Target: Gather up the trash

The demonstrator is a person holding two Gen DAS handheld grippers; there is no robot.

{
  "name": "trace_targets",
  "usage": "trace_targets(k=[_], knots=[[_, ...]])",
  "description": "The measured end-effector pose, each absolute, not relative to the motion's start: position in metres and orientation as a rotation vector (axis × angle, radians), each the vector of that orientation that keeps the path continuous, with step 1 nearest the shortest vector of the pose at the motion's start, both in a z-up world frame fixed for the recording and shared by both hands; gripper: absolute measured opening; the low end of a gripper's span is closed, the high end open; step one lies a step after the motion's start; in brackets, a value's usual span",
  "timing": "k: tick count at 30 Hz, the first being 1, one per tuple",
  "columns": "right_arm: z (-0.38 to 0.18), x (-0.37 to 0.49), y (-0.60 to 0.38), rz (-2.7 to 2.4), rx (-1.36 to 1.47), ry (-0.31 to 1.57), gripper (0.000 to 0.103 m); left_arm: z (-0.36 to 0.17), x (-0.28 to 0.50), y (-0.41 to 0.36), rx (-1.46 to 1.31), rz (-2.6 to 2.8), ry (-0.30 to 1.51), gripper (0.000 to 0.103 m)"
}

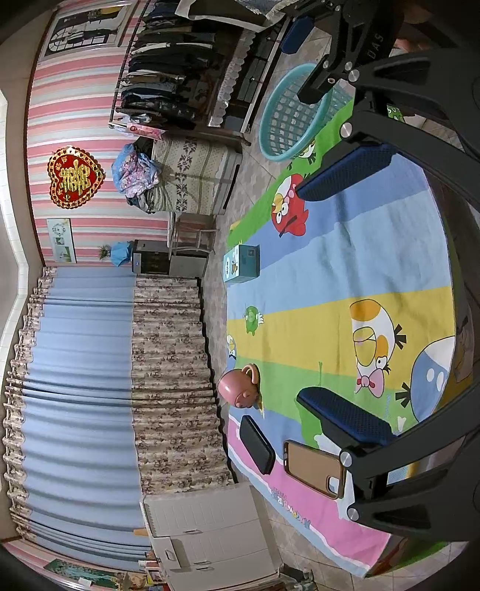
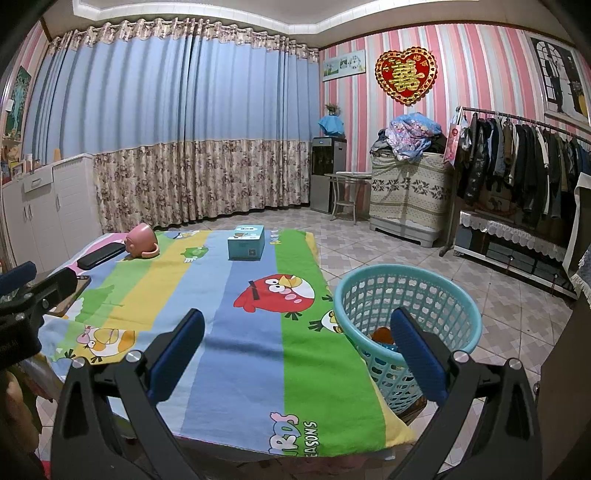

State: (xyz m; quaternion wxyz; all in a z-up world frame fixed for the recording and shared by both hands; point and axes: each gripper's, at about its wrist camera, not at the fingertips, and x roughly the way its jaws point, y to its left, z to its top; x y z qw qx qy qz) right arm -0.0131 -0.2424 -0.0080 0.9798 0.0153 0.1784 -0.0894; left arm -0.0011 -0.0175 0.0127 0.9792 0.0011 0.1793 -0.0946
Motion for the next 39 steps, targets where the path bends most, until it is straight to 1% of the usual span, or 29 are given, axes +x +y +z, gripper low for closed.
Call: trace_targets(k=[39], knots=[[-0.0087,-0.0127,-0.2416,-0.18,0.027,0.359,0.098,0.0149,-0.0015,-0.0164,0.001,-0.187,0.352,0.097]])
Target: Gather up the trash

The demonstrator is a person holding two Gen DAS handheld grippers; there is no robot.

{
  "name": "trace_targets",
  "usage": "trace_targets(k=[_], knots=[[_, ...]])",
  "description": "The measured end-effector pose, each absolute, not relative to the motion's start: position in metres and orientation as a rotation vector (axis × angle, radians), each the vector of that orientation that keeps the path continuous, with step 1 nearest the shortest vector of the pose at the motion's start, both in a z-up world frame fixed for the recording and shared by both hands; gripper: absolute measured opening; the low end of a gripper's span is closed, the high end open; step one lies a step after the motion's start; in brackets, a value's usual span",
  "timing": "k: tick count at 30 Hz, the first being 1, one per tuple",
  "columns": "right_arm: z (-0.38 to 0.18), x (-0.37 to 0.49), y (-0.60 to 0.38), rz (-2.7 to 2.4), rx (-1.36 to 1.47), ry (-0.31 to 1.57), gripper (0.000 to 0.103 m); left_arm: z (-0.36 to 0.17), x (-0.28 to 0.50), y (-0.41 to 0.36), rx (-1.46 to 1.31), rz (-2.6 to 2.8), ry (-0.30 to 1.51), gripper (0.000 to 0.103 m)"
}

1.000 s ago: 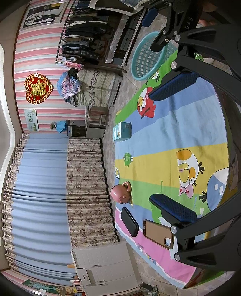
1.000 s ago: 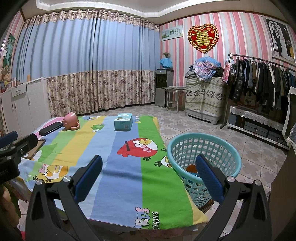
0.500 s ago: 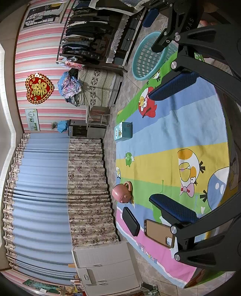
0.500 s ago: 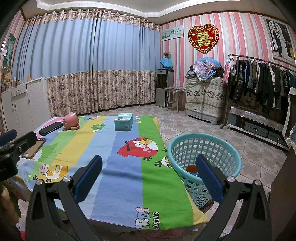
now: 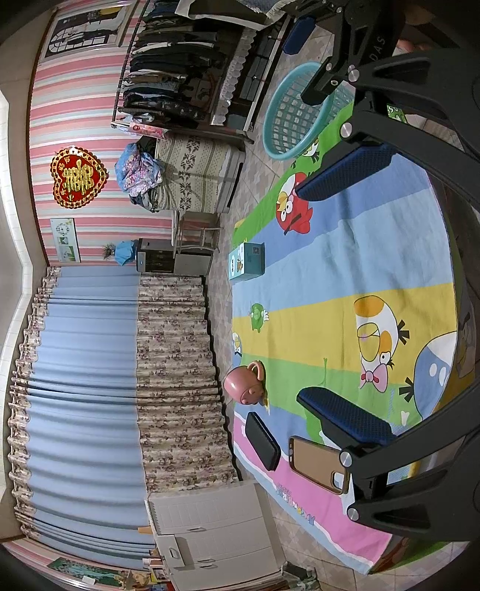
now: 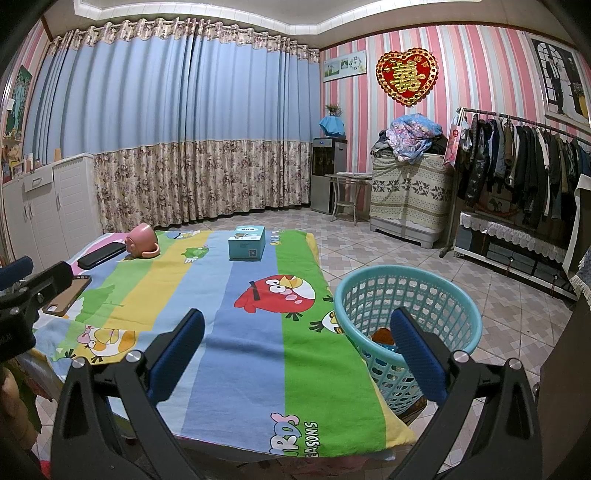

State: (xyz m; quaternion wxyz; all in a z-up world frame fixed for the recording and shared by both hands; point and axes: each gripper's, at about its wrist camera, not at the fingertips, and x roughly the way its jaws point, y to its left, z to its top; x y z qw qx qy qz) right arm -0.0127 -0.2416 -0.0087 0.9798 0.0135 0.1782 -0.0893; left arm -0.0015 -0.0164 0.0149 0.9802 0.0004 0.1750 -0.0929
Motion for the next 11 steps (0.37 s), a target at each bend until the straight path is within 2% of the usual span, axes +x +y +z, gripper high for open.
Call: trace_targets(k=[11], knots=[[-0.0095,-0.0126,-0.2415,-0.18,0.026,0.359,0.098,0.0206,0.0011,-0.0132,-0.006,-0.185,0.353,0.098]])
